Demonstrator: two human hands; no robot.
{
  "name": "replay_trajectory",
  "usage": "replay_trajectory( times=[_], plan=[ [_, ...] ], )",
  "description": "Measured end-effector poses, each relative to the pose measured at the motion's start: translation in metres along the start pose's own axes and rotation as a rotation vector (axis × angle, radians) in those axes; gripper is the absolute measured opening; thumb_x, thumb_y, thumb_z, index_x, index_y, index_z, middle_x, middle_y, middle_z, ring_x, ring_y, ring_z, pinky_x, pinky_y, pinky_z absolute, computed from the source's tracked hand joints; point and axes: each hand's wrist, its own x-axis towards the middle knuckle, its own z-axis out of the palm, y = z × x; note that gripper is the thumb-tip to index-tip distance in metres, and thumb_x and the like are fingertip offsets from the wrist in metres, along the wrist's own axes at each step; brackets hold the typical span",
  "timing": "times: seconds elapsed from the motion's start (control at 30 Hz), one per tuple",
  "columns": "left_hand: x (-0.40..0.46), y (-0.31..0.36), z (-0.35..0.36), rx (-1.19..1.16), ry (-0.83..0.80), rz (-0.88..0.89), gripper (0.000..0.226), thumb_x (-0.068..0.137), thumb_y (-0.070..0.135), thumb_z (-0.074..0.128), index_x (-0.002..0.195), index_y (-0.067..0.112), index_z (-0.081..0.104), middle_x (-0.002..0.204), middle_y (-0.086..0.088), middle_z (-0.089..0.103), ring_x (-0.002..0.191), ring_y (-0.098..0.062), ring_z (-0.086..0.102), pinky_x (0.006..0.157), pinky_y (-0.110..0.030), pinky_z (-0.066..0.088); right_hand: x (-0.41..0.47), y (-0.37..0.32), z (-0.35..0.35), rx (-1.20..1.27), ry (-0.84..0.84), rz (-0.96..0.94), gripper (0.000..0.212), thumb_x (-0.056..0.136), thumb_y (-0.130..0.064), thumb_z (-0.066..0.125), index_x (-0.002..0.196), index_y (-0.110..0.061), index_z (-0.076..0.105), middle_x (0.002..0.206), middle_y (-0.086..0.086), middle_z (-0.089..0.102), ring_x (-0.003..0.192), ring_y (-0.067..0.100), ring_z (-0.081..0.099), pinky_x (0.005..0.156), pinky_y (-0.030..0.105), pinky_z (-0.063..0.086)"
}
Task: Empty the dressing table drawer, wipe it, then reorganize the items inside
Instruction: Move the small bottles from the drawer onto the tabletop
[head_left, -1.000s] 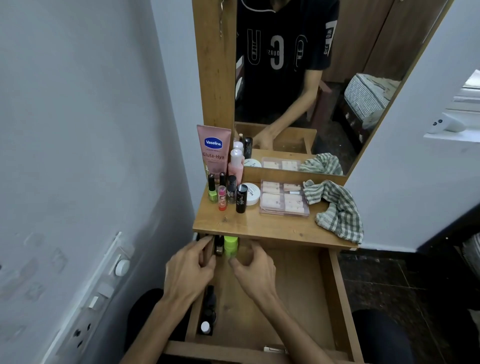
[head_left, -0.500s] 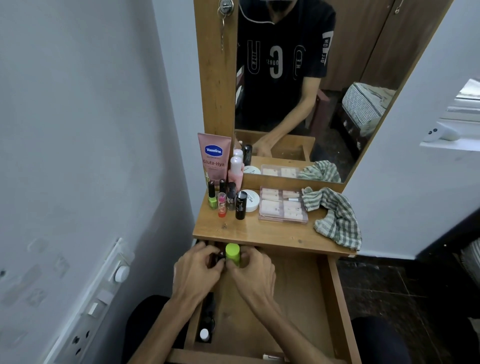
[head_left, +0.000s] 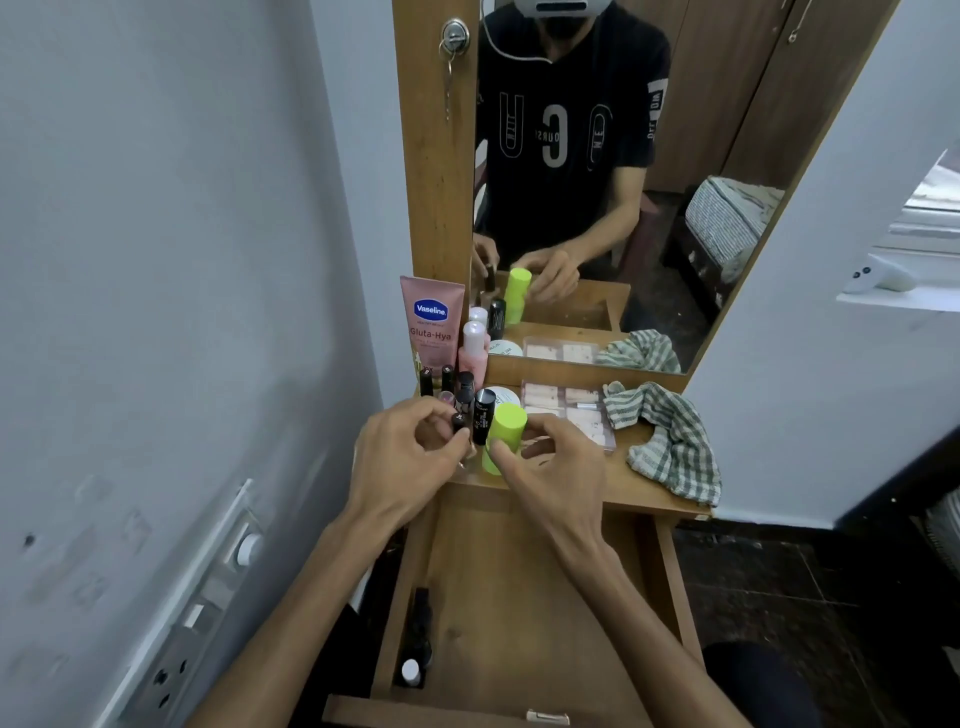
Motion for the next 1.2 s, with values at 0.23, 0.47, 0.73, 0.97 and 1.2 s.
replay_trajectory(
  times=[0.23,0.47,0.73,0.97,1.2],
  plan=[
    [0.014,-0.003,0.020,0.098,0.000,-0.035,0.016,0.084,0.029,0.079,0.100,0.028,0.078,0.074,0.020,0.071,0.066,0.004,0.063,0.071,-0.032,0.061,0.020,0.015,0.015,-0.035,0.022,-0.042,0.037,0.082,-0.035,0.083,0.115,-0.019,0.076,0.099,-0.003,0.075,0.078,0.003,0.065,0.069,0.030,0.060],
    [0.010,-0.001,0.021,0.113,-0.006,-0.040,0.033,0.085,0.030,0.080,0.117,0.024,0.077,0.076,0.018,0.072,0.074,-0.007,0.069,0.084,-0.037,0.062,0.009,0.022,0.011,-0.009,0.024,0.007,0.057,0.080,-0.042,0.087,0.129,-0.021,0.068,0.102,-0.010,0.068,0.085,0.005,0.063,0.073,0.030,0.060],
    [-0.038,-0.020,-0.007,0.116,-0.038,-0.065,0.015,0.078,0.019,0.079,0.077,0.031,0.070,0.069,0.013,0.066,0.063,-0.009,0.062,0.057,-0.023,0.053,-0.058,0.033,0.010,0.012,-0.488,0.030,0.020,0.083,-0.033,0.074,0.102,-0.029,0.079,0.087,-0.018,0.075,0.081,-0.003,0.070,0.072,0.017,0.059],
    [-0.093,-0.042,-0.025,0.303,-0.488,-0.117,0.022,0.069,0.024,0.076,0.076,0.042,0.066,0.078,0.021,0.063,0.077,0.003,0.060,0.057,-0.009,0.035,-0.086,0.028,0.027,-0.084,-0.820,-0.010,0.034,0.073,-0.026,0.068,0.105,-0.028,0.077,0.092,-0.015,0.076,0.079,0.002,0.072,0.074,0.024,0.062],
    [-0.097,-0.046,-0.022,0.361,-0.583,-0.086,0.040,0.070,0.017,0.065,0.099,0.044,0.070,0.078,0.016,0.057,0.077,0.000,0.057,0.060,-0.015,0.037,-0.101,0.029,0.041,-0.094,-0.726,0.079,0.035,0.070,-0.044,0.074,0.102,-0.035,0.067,0.089,-0.017,0.073,0.078,-0.001,0.070,0.071,0.024,0.060]
  ],
)
